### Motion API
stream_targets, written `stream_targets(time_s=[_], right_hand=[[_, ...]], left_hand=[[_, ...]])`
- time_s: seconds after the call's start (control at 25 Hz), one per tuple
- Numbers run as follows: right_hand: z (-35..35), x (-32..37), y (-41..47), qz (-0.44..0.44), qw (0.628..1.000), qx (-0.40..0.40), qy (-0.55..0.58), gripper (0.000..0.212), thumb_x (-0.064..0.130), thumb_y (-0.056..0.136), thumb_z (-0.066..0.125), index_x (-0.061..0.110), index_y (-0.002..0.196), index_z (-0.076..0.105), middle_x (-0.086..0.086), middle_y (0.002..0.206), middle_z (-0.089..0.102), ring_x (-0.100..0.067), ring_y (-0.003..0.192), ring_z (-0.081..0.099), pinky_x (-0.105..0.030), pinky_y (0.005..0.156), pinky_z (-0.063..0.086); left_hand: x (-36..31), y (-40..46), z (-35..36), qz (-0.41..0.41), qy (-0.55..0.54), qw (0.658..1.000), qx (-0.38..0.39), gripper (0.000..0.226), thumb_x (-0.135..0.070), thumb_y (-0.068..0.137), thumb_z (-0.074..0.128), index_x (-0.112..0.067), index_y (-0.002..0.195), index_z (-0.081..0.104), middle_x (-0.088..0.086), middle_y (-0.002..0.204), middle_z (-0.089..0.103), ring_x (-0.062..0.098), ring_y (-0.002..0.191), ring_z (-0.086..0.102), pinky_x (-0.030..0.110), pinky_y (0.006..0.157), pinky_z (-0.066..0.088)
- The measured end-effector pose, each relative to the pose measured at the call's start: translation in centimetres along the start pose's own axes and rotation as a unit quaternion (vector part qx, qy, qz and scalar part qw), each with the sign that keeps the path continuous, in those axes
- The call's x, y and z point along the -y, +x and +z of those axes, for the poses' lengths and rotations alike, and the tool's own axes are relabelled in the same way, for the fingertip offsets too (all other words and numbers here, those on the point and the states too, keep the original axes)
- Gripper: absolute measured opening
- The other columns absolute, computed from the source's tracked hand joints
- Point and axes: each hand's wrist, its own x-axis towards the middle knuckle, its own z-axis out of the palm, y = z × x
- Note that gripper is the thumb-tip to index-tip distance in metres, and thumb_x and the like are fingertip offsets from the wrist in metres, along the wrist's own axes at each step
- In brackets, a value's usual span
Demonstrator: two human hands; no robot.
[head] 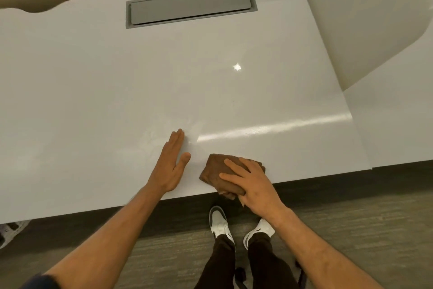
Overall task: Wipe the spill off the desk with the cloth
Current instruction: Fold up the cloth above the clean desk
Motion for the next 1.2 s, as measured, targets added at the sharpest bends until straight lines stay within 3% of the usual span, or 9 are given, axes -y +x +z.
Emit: stream_targets(time_s=[0.12,0.2,0.36,0.44,0.6,0.8,0.92,1.04,1.2], right_hand=[[-2.5,-1.3,-4.0,0.078,0.997,-0.009,-0.005,0.062,0.009,0.091,0.068,0.038,0.142,0.053,0.008,0.162,0.034,-0.028,0.147,0.032,-0.048,0.119,0.032],[-4.7,-0.9,-5.9,0.169,0.983,-0.046,0.063,0.055,0.007,0.095,0.062,0.036,0.141,0.055,0.006,0.158,0.041,-0.023,0.143,0.040,-0.040,0.117,0.036],[-9.4,1.6,-8.4,0.275,0.912,-0.144,0.269,0.033,0.019,0.100,0.057,0.047,0.118,0.058,0.007,0.121,0.068,-0.010,0.106,0.066,-0.013,0.083,0.049],[-12.1,3.7,-9.1,0.263,0.897,-0.153,0.320,0.028,0.027,0.100,0.058,0.053,0.111,0.058,0.015,0.113,0.069,-0.007,0.103,0.067,-0.011,0.075,0.051],[-16.7,7.3,-9.4,0.210,0.876,-0.176,0.396,0.019,0.041,0.099,0.058,0.054,0.113,0.060,0.018,0.114,0.070,-0.005,0.106,0.067,-0.019,0.085,0.055],[-21.1,9.7,-9.5,0.160,0.849,-0.218,0.454,0.016,0.048,0.099,0.052,0.049,0.112,0.061,0.021,0.116,0.067,-0.002,0.105,0.064,-0.007,0.066,0.053],[-23.2,9.6,-9.7,0.152,0.845,-0.228,0.458,0.014,0.050,0.097,0.054,0.048,0.109,0.062,0.023,0.110,0.069,-0.002,0.100,0.066,-0.008,0.065,0.053],[-25.8,8.7,-10.2,0.129,0.852,-0.227,0.454,0.013,0.049,0.097,0.055,0.049,0.106,0.064,0.027,0.100,0.072,0.000,0.094,0.069,-0.010,0.068,0.055],[-29.7,6.8,-10.5,0.091,0.867,-0.187,0.452,0.023,0.039,0.098,0.061,0.038,0.120,0.069,0.015,0.112,0.074,-0.008,0.105,0.070,-0.027,0.086,0.061]], left_hand=[[-1.9,-2.9,0.0,0.000,0.031,0.999,0.022,0.072,-0.062,0.106,0.032,-0.030,0.168,0.012,-0.021,0.169,0.000,0.000,0.157,-0.002,0.029,0.129,0.002],[-3.8,-4.6,-0.5,0.016,0.051,0.997,0.046,0.069,-0.058,0.106,0.036,-0.033,0.167,0.015,-0.021,0.168,0.003,0.000,0.156,0.000,0.028,0.127,0.004],[-8.6,-6.6,-1.6,0.019,0.013,0.998,0.059,0.060,-0.051,0.107,0.046,-0.037,0.163,0.029,-0.017,0.170,0.022,0.010,0.159,0.021,0.032,0.126,0.018],[-11.5,-7.3,-2.0,0.012,-0.021,0.997,0.071,0.054,-0.052,0.106,0.049,-0.042,0.158,0.038,-0.012,0.167,0.036,0.015,0.154,0.035,0.037,0.124,0.029],[-17.7,-7.4,-3.1,-0.007,-0.123,0.987,0.102,0.052,-0.052,0.106,0.048,-0.038,0.156,0.040,-0.006,0.162,0.047,0.017,0.145,0.049,0.038,0.119,0.038],[-23.6,-7.0,-4.8,-0.039,-0.368,0.923,0.108,0.045,-0.059,0.107,0.038,-0.036,0.136,0.063,-0.001,0.138,0.068,0.021,0.123,0.067,0.047,0.108,0.054],[-25.2,-6.3,-4.4,-0.036,-0.342,0.936,0.074,0.043,-0.055,0.101,0.055,-0.025,0.131,0.066,0.006,0.137,0.068,0.025,0.124,0.065,0.043,0.108,0.054],[-26.5,-5.9,-3.6,0.012,-0.365,0.928,0.072,0.070,-0.067,0.075,0.072,-0.023,0.129,0.068,-0.001,0.124,0.076,0.025,0.119,0.070,0.040,0.103,0.058],[-29.6,-5.4,-3.1,0.042,-0.355,0.933,0.027,0.085,-0.083,0.055,0.078,-0.014,0.104,0.075,0.006,0.106,0.079,0.028,0.110,0.071,0.034,0.095,0.056]])
